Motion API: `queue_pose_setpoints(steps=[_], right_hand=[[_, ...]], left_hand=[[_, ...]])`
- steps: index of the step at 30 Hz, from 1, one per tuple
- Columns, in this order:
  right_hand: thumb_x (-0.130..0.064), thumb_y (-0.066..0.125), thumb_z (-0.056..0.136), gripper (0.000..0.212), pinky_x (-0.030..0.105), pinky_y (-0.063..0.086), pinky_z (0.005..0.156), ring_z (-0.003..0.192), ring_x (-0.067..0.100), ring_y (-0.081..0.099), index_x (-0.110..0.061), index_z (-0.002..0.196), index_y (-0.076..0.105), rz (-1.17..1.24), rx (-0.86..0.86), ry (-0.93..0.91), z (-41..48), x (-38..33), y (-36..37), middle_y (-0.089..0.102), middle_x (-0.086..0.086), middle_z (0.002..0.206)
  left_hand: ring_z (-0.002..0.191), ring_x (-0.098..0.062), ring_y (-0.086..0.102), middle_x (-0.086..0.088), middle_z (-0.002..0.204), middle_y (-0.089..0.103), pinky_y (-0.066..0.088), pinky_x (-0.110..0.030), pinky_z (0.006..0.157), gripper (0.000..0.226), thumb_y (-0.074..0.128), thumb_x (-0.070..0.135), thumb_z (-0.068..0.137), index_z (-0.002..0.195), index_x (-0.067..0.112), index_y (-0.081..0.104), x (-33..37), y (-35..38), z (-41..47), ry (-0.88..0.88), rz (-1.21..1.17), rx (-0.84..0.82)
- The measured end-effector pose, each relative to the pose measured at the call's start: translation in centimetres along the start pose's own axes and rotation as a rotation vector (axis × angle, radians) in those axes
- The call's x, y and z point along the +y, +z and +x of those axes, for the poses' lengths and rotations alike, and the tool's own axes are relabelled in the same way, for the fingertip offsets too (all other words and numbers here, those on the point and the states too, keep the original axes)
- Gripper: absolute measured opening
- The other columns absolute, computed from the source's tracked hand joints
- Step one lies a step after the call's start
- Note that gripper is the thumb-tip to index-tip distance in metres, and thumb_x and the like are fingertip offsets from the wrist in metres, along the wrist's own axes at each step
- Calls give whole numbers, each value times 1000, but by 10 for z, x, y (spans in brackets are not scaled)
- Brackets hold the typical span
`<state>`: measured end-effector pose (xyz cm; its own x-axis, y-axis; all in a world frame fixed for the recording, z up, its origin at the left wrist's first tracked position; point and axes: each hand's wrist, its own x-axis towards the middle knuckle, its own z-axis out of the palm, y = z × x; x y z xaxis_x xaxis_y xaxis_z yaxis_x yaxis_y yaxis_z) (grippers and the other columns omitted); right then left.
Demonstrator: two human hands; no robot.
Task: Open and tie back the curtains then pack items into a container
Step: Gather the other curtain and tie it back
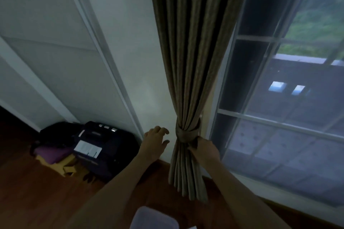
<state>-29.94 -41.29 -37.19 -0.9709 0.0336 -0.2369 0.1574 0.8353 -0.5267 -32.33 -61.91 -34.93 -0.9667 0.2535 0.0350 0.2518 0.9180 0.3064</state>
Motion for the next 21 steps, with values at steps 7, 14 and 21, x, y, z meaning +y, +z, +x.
queue_pose_setpoints(steps=[7, 14, 21], right_hand=[[-15, 41, 100, 21, 30, 50, 67, 82, 24, 65, -9, 103, 61, -155, 76, -68, -4, 8, 17, 68, 8, 95], [-13, 41, 100, 22, 26, 41, 67, 85, 27, 65, -4, 101, 61, -55, 42, -68, 7, 28, 22, 67, 12, 94], [-23, 40, 101, 24, 35, 49, 68, 83, 31, 64, -9, 102, 59, 11, -9, -35, 6, 38, 13, 66, 13, 89]], left_hand=[[116, -26, 50, -7, 129, 46, 43, -44, 99, 56, 65, 33, 87, 138, 21, 45, -1, 16, 26, -35, -133, -254], [94, -25, 61, -5, 100, 68, 46, -33, 81, 35, 48, 40, 87, 99, 16, 72, 16, 61, 32, -106, -295, -231], [87, -29, 61, -9, 93, 65, 47, -36, 78, 57, 25, 43, 76, 93, 10, 68, 33, 62, 23, -99, -196, -140]])
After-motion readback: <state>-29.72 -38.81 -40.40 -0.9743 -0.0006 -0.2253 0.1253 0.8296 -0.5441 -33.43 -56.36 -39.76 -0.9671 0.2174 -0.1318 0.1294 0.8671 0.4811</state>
